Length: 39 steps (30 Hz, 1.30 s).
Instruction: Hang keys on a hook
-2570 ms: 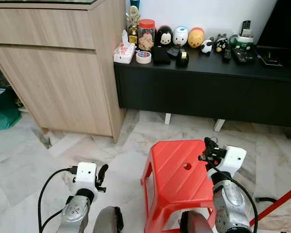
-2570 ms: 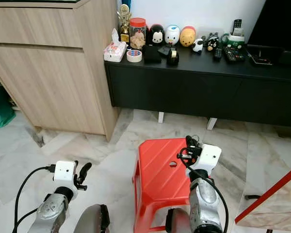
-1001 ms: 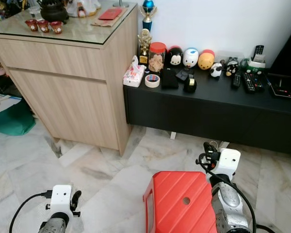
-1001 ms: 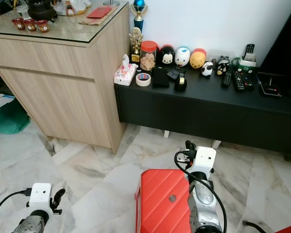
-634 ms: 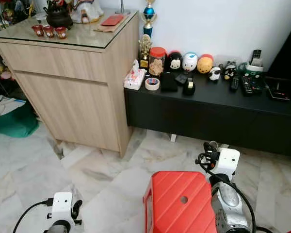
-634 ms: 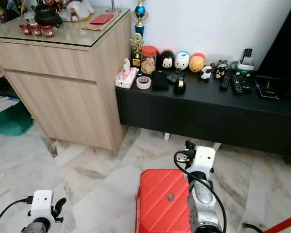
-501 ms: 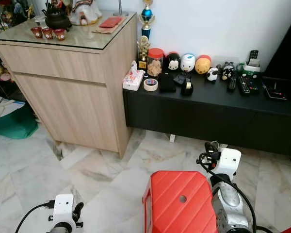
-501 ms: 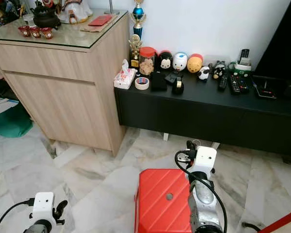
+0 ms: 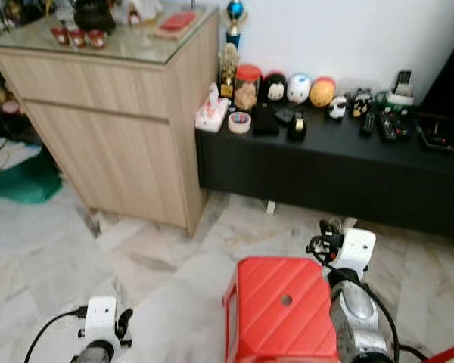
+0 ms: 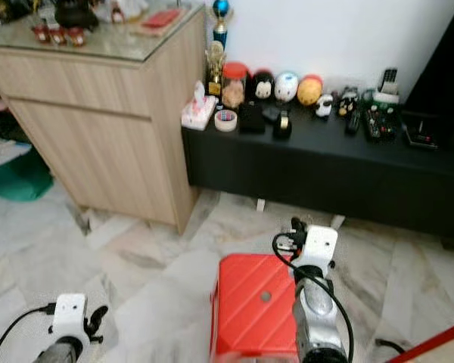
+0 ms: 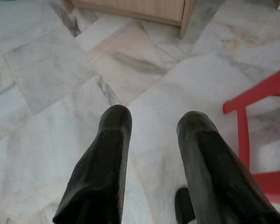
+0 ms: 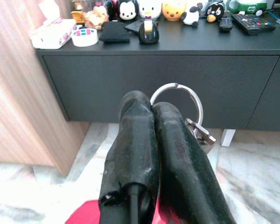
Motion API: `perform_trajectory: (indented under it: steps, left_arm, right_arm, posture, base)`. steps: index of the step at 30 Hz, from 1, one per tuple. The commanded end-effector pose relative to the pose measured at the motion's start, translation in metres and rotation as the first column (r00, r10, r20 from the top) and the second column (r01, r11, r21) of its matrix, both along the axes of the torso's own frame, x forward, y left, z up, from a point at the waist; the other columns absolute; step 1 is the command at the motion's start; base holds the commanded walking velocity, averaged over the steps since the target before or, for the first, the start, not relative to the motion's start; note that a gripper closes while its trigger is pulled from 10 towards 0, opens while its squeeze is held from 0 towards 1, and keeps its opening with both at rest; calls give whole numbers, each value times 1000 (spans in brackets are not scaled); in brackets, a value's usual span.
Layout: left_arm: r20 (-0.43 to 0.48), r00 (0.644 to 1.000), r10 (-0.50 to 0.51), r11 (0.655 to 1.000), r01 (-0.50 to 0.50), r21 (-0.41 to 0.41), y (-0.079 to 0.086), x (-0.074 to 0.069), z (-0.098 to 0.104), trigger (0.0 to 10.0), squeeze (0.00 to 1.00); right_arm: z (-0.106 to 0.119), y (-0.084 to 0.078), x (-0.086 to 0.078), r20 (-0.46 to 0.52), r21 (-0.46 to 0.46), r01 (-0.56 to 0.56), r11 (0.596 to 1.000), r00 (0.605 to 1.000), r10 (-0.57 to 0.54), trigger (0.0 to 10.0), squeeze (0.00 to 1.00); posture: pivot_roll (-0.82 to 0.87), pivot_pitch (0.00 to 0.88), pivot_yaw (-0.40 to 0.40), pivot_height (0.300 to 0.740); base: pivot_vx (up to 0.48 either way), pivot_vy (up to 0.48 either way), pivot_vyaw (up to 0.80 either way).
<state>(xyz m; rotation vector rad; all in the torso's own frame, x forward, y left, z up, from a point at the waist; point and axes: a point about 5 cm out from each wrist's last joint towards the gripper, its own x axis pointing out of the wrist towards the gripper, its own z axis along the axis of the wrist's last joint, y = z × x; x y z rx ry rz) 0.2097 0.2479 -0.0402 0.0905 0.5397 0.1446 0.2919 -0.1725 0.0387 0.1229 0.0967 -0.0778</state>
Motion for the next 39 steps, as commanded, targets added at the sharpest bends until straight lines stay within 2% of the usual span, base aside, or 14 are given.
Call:
perform_trajectory:
  steps: [1, 30, 39]
  left_arm:
    - [-10, 1000, 17, 1000, -17, -9, 2, -6, -4, 10000, 0]
    - [5, 1000, 7, 1000, -7, -12, -1, -4, -2, 10000, 0]
    - [12, 1000, 14, 1000, -14, -15, -2, -2, -1, 10000, 0]
  right_arm:
    - [2, -1, 2, 7, -9, 1, 1000, 1000, -1, 10000, 0]
    - [0, -3, 4, -2, -15, 10, 1000, 1000, -10, 10000, 0]
    - [0, -3, 5, -2, -14, 13, 1000, 1000, -13, 10000, 0]
  posture:
    - [11, 0, -25, 740]
    - [14, 0, -25, 740]
    - [16, 0, -27, 740]
  base:
    - [-281, 0, 0]
    - [-278, 0, 0]
    - [0, 0, 0]
